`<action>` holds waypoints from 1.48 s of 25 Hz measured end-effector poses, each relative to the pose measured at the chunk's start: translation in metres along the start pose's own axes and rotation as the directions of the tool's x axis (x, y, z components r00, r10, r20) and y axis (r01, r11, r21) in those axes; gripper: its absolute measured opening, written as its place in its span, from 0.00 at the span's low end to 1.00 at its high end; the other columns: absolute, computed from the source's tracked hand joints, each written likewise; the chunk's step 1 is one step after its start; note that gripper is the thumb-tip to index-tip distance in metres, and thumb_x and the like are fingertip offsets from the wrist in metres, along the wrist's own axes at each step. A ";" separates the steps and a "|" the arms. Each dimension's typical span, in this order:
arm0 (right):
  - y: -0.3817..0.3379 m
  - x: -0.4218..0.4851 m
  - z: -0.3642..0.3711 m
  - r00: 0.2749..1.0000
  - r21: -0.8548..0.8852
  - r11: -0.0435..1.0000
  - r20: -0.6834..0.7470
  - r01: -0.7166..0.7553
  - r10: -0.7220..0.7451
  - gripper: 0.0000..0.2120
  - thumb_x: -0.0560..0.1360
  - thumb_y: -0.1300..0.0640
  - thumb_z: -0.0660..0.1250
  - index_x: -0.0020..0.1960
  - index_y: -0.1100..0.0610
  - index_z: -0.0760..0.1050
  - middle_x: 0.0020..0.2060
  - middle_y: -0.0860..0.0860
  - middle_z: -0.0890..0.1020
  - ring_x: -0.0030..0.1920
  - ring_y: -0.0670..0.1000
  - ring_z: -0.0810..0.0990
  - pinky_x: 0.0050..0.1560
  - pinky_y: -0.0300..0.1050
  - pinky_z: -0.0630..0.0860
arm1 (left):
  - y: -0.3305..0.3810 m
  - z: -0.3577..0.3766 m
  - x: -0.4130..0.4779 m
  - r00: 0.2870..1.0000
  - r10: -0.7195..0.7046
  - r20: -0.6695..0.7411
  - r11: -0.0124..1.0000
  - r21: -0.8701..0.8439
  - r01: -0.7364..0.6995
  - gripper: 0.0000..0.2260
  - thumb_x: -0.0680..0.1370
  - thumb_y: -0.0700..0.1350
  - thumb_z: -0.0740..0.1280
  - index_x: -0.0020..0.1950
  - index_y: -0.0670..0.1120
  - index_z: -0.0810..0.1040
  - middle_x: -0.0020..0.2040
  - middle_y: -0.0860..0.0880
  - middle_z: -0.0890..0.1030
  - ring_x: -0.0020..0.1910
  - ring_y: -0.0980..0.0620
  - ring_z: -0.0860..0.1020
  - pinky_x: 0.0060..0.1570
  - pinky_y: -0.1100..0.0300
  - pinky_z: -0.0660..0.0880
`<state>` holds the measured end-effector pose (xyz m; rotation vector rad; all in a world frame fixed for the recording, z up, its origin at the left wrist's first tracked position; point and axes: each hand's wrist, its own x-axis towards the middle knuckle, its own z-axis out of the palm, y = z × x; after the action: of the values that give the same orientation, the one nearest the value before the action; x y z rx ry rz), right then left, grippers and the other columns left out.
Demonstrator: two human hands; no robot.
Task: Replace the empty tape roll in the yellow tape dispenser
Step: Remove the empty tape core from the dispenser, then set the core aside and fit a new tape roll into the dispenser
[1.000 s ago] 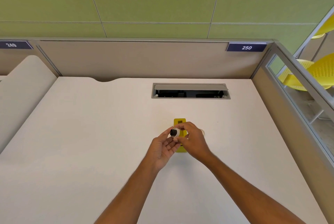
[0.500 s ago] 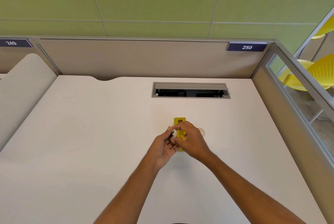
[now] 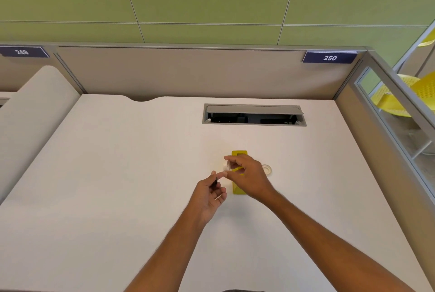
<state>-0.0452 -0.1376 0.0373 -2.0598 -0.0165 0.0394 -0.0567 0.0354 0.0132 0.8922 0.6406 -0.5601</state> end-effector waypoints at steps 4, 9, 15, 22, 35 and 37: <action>-0.009 0.030 0.022 0.999 -0.094 0.995 0.044 -0.023 0.028 0.24 0.74 0.57 0.81 0.69 0.52 0.83 0.55 0.46 0.82 0.49 0.44 0.84 0.55 0.41 0.80 | 0.003 -0.028 -0.004 0.998 0.048 -0.045 0.999 -0.008 -0.048 0.10 0.84 0.40 0.68 0.64 0.41 0.83 0.45 0.43 0.81 0.40 0.46 0.85 0.44 0.54 0.84; -0.021 0.065 0.064 0.977 -0.278 0.960 0.211 0.021 0.040 0.21 0.75 0.58 0.81 0.66 0.53 0.82 0.58 0.52 0.82 0.52 0.53 0.83 0.57 0.51 0.82 | 0.012 -0.060 -0.013 0.988 0.076 -0.136 0.997 0.017 -0.075 0.13 0.86 0.48 0.66 0.64 0.43 0.84 0.39 0.46 0.81 0.36 0.48 0.82 0.42 0.55 0.81; -0.024 0.099 0.112 0.917 -0.513 0.844 0.393 0.159 0.065 0.21 0.79 0.59 0.74 0.72 0.55 0.78 0.65 0.53 0.79 0.65 0.56 0.77 0.62 0.49 0.76 | 0.025 -0.095 -0.014 0.985 0.043 -0.170 0.996 -0.074 -0.056 0.14 0.83 0.43 0.68 0.65 0.38 0.83 0.39 0.43 0.78 0.34 0.46 0.79 0.40 0.52 0.80; -0.018 0.114 0.138 0.861 -0.641 0.718 0.495 0.270 0.118 0.18 0.81 0.59 0.69 0.71 0.57 0.76 0.65 0.55 0.77 0.66 0.59 0.77 0.60 0.53 0.78 | 0.036 -0.115 -0.009 0.984 0.070 -0.162 0.993 -0.082 -0.085 0.10 0.87 0.42 0.64 0.65 0.41 0.79 0.55 0.41 0.88 0.47 0.43 0.87 0.49 0.50 0.83; -0.007 0.099 0.094 0.934 -0.473 0.876 0.346 0.094 0.086 0.22 0.79 0.54 0.76 0.72 0.54 0.77 0.65 0.53 0.78 0.64 0.55 0.79 0.62 0.52 0.78 | 0.031 -0.089 0.010 0.988 0.095 -0.119 0.995 0.033 -0.092 0.09 0.83 0.42 0.72 0.62 0.42 0.85 0.50 0.46 0.84 0.46 0.47 0.83 0.50 0.54 0.84; -0.005 0.095 0.073 0.962 -0.426 0.903 0.265 0.051 0.070 0.21 0.79 0.52 0.76 0.70 0.52 0.79 0.63 0.51 0.80 0.60 0.53 0.81 0.60 0.51 0.79 | 0.028 -0.076 0.012 0.992 0.105 -0.066 0.994 0.031 -0.103 0.09 0.83 0.39 0.71 0.63 0.43 0.85 0.49 0.45 0.85 0.45 0.47 0.83 0.52 0.54 0.84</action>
<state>0.0474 -0.0679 0.0049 -2.4820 -0.2043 0.3585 -0.0499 0.1117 -0.0161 0.9675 0.6450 -0.4478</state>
